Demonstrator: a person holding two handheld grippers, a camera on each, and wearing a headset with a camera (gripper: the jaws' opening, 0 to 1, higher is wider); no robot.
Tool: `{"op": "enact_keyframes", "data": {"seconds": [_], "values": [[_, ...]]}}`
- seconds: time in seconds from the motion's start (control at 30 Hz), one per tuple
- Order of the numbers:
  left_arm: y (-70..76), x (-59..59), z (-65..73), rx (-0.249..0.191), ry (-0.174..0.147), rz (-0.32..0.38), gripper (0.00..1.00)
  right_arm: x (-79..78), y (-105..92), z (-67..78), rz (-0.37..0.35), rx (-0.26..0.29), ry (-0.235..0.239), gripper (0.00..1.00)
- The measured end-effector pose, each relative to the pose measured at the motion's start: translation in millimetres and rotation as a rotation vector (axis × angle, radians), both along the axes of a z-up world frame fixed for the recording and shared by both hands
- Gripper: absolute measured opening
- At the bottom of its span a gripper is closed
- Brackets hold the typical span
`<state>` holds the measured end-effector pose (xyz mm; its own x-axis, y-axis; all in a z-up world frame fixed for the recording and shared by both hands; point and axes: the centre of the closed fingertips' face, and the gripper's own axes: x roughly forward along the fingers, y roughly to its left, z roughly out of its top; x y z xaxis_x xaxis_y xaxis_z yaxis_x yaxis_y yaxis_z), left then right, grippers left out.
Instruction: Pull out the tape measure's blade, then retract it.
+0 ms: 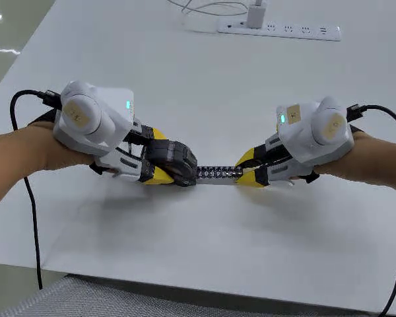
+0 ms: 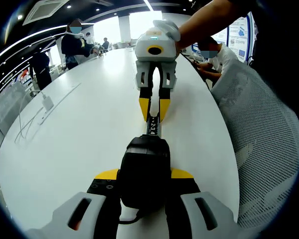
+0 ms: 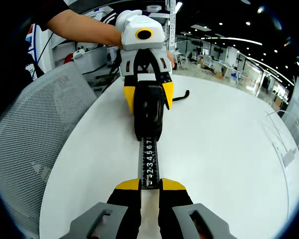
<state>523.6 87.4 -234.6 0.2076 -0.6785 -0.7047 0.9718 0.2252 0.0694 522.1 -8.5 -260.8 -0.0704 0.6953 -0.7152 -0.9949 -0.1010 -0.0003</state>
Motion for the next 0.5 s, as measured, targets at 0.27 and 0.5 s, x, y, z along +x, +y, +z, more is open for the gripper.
{"op": "enact_keyframes", "data": {"seconds": [0.27,0.5], "values": [[-0.2,0.0,0.3,-0.001,-0.001,0.001,0.28,2.7,-5.6,-1.1,-0.005,0.000,0.002,0.08],[0.1,-0.1,0.1,-0.001,0.000,0.001,0.28,3.5,-10.7,-1.2,-0.012,-0.003,0.002,0.08]]}}
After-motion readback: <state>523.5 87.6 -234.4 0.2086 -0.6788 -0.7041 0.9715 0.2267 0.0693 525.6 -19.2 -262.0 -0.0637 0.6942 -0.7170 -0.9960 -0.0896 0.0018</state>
